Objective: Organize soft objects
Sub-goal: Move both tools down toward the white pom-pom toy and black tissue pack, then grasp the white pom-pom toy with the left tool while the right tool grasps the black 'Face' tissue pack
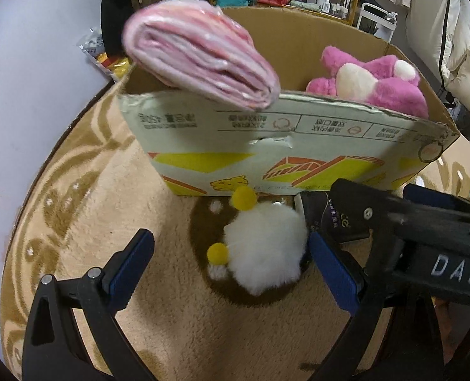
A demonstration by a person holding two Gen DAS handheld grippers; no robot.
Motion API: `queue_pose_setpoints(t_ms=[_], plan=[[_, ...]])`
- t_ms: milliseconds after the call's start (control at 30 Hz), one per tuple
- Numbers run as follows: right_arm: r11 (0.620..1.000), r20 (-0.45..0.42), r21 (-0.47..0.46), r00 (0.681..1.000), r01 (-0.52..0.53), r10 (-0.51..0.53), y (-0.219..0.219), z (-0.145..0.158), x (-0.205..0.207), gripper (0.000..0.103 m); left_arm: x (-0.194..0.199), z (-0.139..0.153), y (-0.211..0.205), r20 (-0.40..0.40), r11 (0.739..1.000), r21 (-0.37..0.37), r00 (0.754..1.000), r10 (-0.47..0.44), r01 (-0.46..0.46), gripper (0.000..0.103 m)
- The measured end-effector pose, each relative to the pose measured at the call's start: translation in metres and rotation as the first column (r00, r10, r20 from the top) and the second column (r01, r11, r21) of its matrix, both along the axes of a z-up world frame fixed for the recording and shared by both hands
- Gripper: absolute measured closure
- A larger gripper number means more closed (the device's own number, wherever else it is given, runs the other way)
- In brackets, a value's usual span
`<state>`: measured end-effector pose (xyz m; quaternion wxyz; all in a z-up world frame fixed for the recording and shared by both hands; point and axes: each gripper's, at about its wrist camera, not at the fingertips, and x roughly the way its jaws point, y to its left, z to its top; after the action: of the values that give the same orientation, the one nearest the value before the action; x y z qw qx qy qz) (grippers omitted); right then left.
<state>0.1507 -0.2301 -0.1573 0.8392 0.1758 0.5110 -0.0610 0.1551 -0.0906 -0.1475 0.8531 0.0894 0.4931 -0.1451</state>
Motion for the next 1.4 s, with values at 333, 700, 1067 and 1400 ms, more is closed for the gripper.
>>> queue_pose_setpoints(t_ms=[333,700,1067,1400], plan=[[1.000,-0.038,0.001,0.999,-0.012,0.012,0.002,-0.017,0.011,0.000,0.011,-0.013,-0.006,-0.031,1.000,-0.002,1.000,0.001,-0.002,0.005],[0.999,-0.048,0.031,0.999,-0.007,0.009,-0.005,-0.023,0.019,0.000,0.019,-0.023,-0.002,-0.054,0.999,-0.035,0.998,0.026,-0.027,0.007],[1.000,-0.049,0.028,0.999,-0.011,0.012,-0.006,-0.031,0.022,0.000,0.022,-0.034,-0.003,-0.076,0.996,-0.085,0.997,0.004,-0.011,0.039],[0.999,-0.052,0.024,0.998,-0.025,0.026,-0.001,-0.034,0.015,0.000,0.013,-0.042,-0.003,-0.074,0.998,-0.066,0.997,0.005,-0.010,0.059]])
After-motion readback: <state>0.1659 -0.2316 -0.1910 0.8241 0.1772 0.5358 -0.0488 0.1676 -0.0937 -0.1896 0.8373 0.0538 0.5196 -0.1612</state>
